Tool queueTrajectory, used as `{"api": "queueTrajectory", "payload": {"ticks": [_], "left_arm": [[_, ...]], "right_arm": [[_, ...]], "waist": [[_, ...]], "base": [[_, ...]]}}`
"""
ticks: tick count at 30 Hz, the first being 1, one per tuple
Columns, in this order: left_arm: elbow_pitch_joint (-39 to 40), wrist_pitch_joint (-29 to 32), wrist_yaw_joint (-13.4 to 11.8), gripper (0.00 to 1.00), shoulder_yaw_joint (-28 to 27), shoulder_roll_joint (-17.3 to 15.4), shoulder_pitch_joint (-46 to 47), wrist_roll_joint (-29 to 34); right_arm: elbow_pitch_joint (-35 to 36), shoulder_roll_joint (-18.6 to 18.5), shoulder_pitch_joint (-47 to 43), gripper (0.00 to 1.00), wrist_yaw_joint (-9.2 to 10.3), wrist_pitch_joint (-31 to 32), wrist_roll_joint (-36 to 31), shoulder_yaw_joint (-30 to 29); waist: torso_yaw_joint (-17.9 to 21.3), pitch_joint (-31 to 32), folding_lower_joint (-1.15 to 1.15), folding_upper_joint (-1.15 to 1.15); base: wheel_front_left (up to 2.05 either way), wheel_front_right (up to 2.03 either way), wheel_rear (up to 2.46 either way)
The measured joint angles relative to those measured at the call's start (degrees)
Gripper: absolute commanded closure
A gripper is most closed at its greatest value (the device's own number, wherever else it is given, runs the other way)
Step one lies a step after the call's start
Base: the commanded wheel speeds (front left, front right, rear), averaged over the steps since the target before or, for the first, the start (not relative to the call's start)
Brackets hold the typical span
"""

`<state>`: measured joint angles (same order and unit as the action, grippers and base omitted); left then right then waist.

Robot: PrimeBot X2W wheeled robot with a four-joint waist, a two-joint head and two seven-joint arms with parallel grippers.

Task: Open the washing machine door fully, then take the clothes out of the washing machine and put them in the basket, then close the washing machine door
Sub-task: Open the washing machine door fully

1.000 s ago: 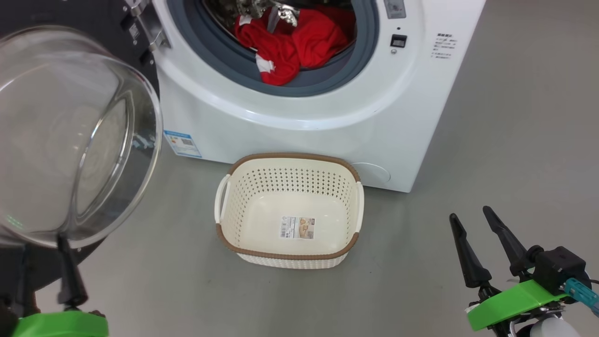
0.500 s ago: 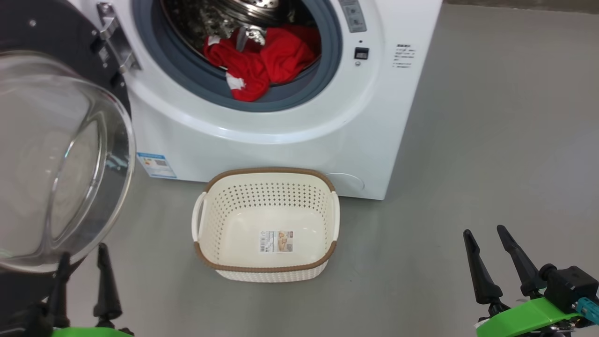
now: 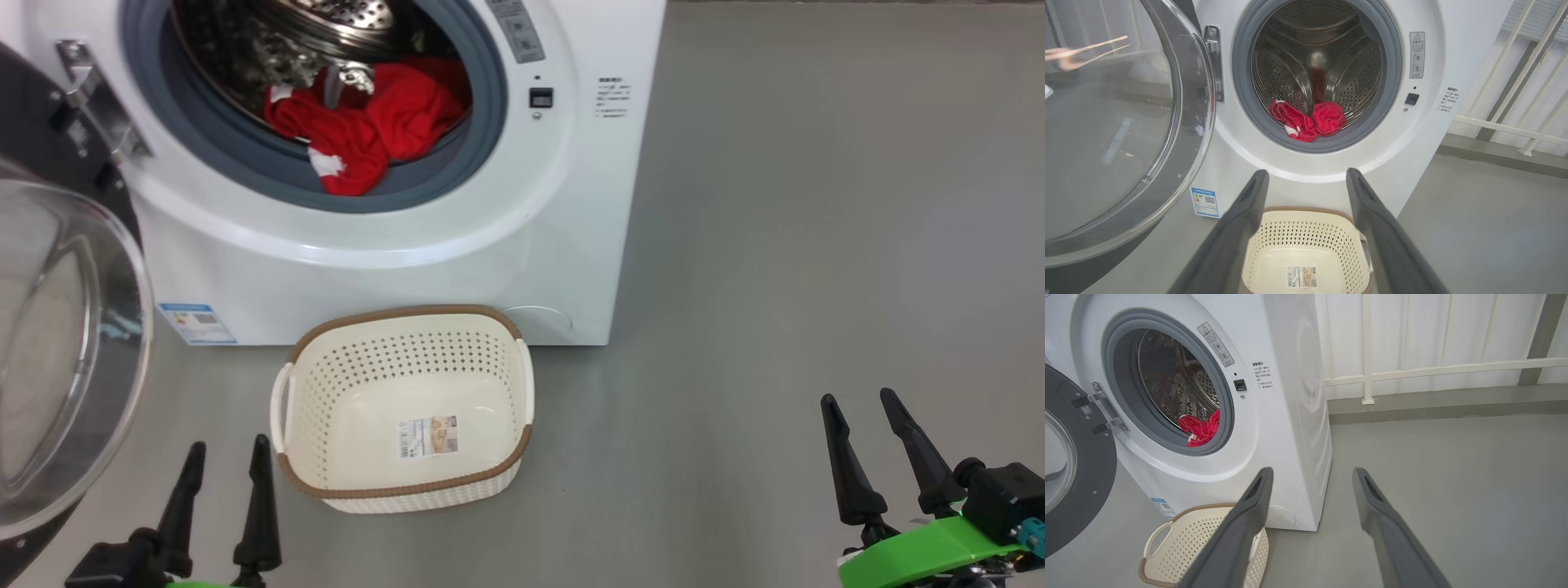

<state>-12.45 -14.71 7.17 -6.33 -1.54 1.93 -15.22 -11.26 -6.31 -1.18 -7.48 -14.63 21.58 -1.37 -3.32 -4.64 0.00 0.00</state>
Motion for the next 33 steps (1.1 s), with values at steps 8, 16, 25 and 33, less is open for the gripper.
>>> {"api": "queueTrajectory", "payload": {"ticks": [8,16,25,33], "left_arm": [[0.7,0.0,0.0,0.0,2.8,-0.4,-0.9,0.0],[1.4,0.0,0.0,0.0,5.2,-0.9,-0.9,-0.6],[1.8,0.0,0.0,0.0,5.3,-1.0,-0.9,-0.6],[1.9,0.0,0.0,0.0,5.6,-1.1,-0.9,-0.6]], "right_arm": [[0.1,0.1,0.0,0.0,0.0,0.0,0.0,-0.4],[0.2,0.1,0.0,0.0,0.0,0.0,0.0,-1.6],[0.2,0.5,0.0,0.0,0.0,0.0,0.0,-1.8],[0.4,0.7,0.0,0.0,0.0,0.0,0.0,-1.8]], "waist": [[3.2,-0.1,0.0,0.0],[6.0,-0.3,0.0,0.0],[6.6,-0.6,0.0,0.0],[6.2,-1.0,0.0,0.0]], "base": [[0.0,0.0,0.0],[0.0,0.0,0.0],[0.0,0.0,0.0],[0.0,0.0,0.0]]}}
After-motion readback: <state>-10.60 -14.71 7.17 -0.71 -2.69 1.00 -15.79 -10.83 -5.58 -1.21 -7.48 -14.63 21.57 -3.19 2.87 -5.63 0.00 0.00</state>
